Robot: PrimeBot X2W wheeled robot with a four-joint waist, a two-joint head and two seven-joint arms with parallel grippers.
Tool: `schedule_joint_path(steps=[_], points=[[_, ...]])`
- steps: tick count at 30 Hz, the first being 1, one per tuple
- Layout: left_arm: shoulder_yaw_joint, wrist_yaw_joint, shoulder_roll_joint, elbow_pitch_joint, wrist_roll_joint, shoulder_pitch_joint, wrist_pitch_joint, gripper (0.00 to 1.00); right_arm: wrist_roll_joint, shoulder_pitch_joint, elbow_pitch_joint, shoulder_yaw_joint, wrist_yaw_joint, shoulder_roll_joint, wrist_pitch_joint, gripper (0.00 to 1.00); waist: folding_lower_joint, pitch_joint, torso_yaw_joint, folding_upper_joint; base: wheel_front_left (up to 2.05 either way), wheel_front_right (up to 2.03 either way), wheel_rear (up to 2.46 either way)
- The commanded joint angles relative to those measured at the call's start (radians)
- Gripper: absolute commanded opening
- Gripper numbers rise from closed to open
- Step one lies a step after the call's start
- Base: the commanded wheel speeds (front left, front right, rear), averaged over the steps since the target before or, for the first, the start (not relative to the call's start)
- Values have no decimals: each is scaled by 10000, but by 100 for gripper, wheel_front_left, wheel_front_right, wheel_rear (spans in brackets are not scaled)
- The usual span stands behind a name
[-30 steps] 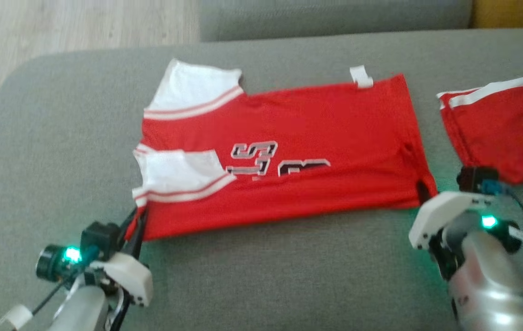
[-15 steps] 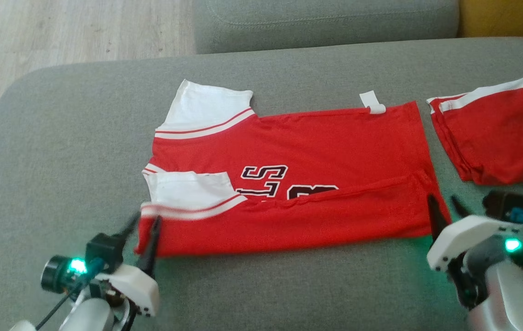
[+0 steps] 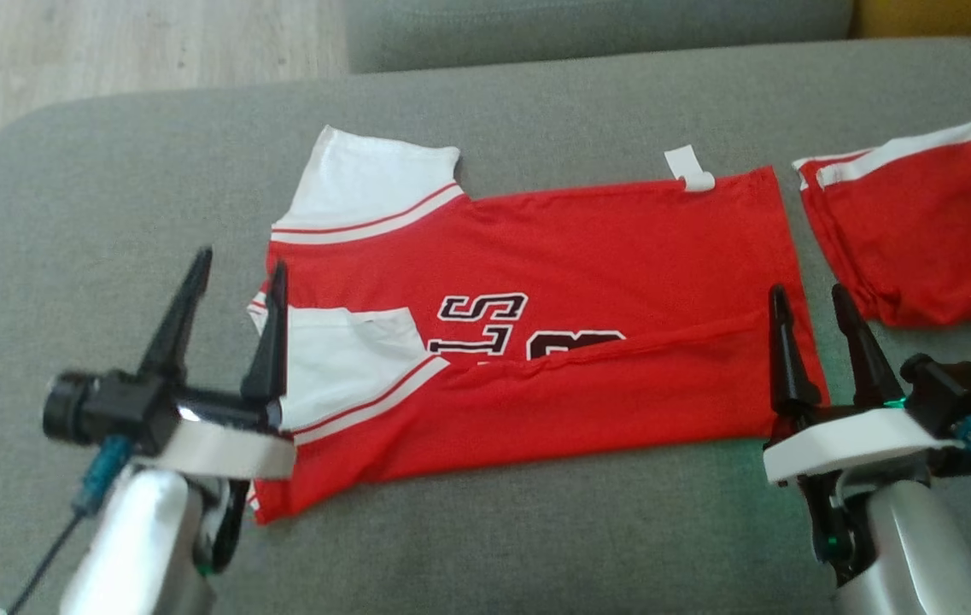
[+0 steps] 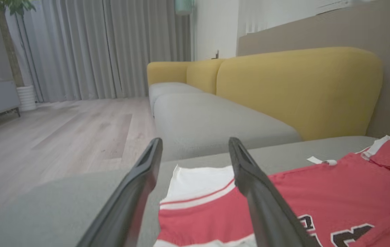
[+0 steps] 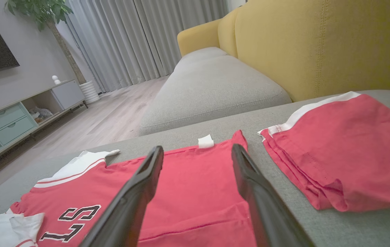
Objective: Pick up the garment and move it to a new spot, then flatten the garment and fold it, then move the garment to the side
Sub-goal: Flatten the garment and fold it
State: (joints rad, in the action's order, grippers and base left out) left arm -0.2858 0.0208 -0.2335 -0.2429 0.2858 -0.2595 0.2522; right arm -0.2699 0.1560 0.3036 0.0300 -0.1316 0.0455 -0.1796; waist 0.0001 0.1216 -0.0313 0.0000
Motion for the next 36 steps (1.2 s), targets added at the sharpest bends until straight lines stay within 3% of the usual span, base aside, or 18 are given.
schedule_joint_path(steps=[1,6,10,13,16,20,28,36], points=[[488,102,-258,344,-92,-728,91,100,15,431,-351,265,9,47,-156,100,-1,256,-130,0,0,0,0],[395,679,-883,-188,-253,-2197,-159,100,16,821,-497,355,9,47,-386,100,-1,1070,-470,0,0,0,0],[-195,1025,-1634,-1159,-94,-3904,-1583,100,-71,1149,-685,430,9,47,-524,100,-1,1906,-771,0,0,0,0],[-664,1081,-1962,-1734,206,-4656,-2380,100,-138,1289,-725,514,9,47,-586,100,-1,2264,-921,0,0,0,0],[-1781,1092,-2545,-2444,1018,-5623,-3471,100,-292,1487,-770,681,9,47,-660,100,-1,2749,-1143,0,0,0,0],[-2686,1095,-3199,-3199,2084,-6659,-4077,100,-458,1726,-769,1000,9,47,-732,100,-1,3247,-1458,0,0,0,0],[-3376,1097,-3670,-4643,3507,-8080,-4514,100,-698,1927,-826,1220,9,47,-805,100,-1,4059,-1951,0,0,0,0],[-4133,1098,-3861,-5625,4056,-8985,-4573,100,-861,2012,-1020,1208,9,47,-819,100,-1,4700,-2199,0,0,0,0]])
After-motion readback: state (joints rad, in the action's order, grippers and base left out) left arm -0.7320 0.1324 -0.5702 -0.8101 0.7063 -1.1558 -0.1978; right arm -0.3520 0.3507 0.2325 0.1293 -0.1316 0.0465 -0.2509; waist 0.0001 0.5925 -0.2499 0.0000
